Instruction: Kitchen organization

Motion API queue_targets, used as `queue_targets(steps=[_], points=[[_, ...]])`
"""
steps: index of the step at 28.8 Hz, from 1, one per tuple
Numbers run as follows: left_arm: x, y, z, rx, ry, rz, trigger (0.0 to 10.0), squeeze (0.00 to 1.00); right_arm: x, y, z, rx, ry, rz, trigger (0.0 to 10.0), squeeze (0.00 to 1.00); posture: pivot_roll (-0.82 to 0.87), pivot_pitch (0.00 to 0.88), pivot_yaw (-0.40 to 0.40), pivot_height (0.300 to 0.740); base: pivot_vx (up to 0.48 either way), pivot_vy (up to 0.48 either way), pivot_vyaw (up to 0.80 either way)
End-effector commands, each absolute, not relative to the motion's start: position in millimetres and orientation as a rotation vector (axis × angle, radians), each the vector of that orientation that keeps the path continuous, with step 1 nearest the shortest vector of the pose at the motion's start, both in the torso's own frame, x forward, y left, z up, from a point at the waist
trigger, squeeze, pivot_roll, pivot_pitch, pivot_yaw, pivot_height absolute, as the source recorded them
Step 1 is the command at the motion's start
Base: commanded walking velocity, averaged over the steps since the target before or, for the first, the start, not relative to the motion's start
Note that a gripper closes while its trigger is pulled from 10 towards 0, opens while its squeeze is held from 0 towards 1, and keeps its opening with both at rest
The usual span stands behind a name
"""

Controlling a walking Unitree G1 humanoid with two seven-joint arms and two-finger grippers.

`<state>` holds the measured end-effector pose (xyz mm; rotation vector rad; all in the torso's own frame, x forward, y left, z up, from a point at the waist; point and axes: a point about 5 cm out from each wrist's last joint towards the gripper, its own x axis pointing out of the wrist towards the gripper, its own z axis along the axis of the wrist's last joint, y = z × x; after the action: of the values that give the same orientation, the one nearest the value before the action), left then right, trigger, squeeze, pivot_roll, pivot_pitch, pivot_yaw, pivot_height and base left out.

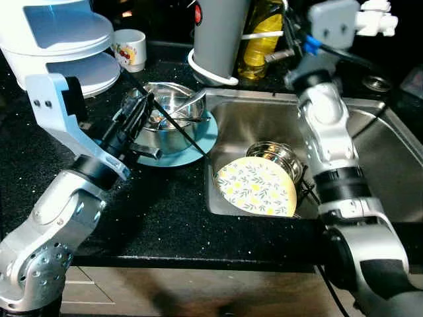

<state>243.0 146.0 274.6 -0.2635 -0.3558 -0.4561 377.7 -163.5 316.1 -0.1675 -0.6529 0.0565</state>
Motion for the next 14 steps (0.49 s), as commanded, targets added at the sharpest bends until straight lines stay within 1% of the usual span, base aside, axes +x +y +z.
queue_targets(steps=[1,5,9,11,14], points=[[245.6,143.7,272.8,-0.228,-0.355,-0.458,10.0,0.00,375.4,-166.7,315.6,-0.154,-0.651,0.039,10.0,0.00,0.13,0.000,-0.056,0.740,0.000,0.000,0.00],[247.8,135.4,273.6,-0.210,-0.375,-0.471,10.0,0.00,373.1,-164.0,303.2,-0.121,-0.608,0.052,10.0,0.00,0.13,0.000,-0.056,0.740,0.000,0.000,0.00],[247.6,125.9,273.3,-0.207,-0.383,-0.517,10.0,0.00,369.2,-151.3,291.4,-0.086,-0.562,0.106,10.0,0.00,0.14,0.000,-0.052,0.740,0.000,0.000,0.00],[247.6,125.1,273.4,-0.205,-0.385,-0.521,10.0,0.00,368.5,-149.8,290.6,-0.081,-0.556,0.112,10.0,0.00,0.14,0.000,-0.052,0.740,0.000,0.000,0.00],[248.8,123.1,271.7,-0.194,-0.386,-0.528,10.0,0.00,366.0,-142.8,288.3,-0.071,-0.541,0.131,10.0,0.00,0.14,0.000,-0.047,0.740,0.000,-0.465,0.00]])
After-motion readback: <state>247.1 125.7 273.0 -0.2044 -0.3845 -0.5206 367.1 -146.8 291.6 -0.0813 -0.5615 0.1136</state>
